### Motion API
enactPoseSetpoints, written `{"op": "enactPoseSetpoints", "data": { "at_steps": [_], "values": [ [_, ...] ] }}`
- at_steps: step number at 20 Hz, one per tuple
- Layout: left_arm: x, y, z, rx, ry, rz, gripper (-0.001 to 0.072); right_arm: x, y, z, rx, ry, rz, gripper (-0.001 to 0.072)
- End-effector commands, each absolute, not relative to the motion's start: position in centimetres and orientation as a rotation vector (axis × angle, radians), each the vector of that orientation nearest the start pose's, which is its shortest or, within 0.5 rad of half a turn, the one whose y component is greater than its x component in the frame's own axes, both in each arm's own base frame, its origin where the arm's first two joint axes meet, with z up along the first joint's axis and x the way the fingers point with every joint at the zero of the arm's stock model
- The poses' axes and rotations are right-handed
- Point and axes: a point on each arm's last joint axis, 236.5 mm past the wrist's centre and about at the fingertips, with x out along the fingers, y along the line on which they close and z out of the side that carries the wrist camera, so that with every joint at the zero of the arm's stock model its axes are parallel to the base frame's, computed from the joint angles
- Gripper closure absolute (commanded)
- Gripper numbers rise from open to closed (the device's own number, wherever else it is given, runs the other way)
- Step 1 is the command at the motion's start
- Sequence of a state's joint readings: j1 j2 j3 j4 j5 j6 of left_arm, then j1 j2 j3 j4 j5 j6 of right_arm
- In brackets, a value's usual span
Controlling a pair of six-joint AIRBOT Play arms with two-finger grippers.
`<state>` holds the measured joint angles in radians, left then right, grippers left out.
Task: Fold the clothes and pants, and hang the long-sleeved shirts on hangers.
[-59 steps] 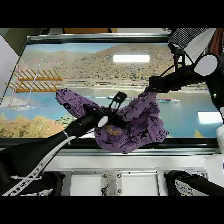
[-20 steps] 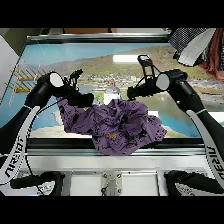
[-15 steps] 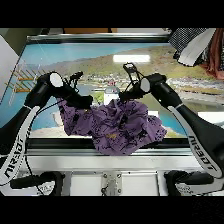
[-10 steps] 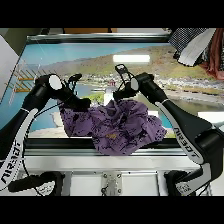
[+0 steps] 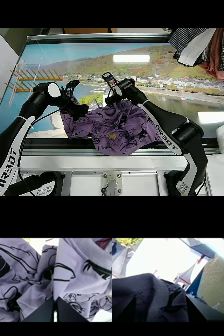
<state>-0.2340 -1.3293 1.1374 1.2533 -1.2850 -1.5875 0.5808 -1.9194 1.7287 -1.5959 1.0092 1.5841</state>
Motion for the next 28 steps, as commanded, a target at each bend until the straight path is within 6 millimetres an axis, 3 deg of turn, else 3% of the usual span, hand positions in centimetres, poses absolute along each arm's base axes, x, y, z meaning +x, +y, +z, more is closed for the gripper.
{"op": "enactPoseSetpoints", "data": {
  "at_steps": [1,6,8,11,14,16,18,20,22,25,26,27,28],
  "values": [
    [32.2,-14.9,-1.3,-0.137,1.497,-0.355,0.0688,47.0,28.7,-8.9,-0.417,1.165,0.430,0.0059],
    [32.2,-14.9,-1.3,-0.137,1.497,-0.354,0.0688,47.2,28.3,-9.7,-0.434,1.171,0.416,0.0068],
    [32.2,-14.8,-1.3,-0.136,1.497,-0.354,0.0687,47.7,27.8,-9.3,-0.440,1.159,0.397,0.0510],
    [32.3,-14.6,-1.3,-0.128,1.496,-0.347,0.0688,48.1,26.8,-7.0,-0.425,1.140,0.378,0.0684],
    [32.7,-13.8,-0.3,-0.148,1.463,-0.334,0.0688,47.4,23.7,-1.0,-0.387,1.134,0.329,0.0684],
    [33.0,-13.5,1.4,-0.156,1.405,-0.333,0.0687,45.0,21.4,3.7,-0.373,1.138,0.305,0.0684],
    [32.6,-13.5,3.2,-0.153,1.364,-0.344,0.0687,40.2,18.7,6.5,-0.333,1.197,0.264,0.0684],
    [32.0,-14.1,4.2,-0.137,1.347,-0.368,0.0688,34.9,16.2,7.3,-0.264,1.265,0.191,0.0685],
    [31.6,-15.6,4.2,-0.109,1.340,-0.406,0.0688,31.0,15.5,7.5,-0.149,1.277,0.140,0.0685],
    [31.6,-18.8,2.9,-0.060,1.334,-0.467,0.0685,27.9,15.9,8.4,-0.062,1.255,0.130,0.0685],
    [31.8,-19.7,2.5,-0.052,1.328,-0.481,0.0542,27.6,16.3,8.9,-0.054,1.240,0.143,0.0685],
    [32.0,-20.6,2.6,-0.064,1.327,-0.480,0.0198,27.5,16.7,9.1,-0.045,1.229,0.150,0.0684],
    [32.3,-21.3,3.2,-0.077,1.319,-0.478,0.0081,27.5,16.9,9.2,-0.043,1.225,0.158,0.0684]
  ]
}}
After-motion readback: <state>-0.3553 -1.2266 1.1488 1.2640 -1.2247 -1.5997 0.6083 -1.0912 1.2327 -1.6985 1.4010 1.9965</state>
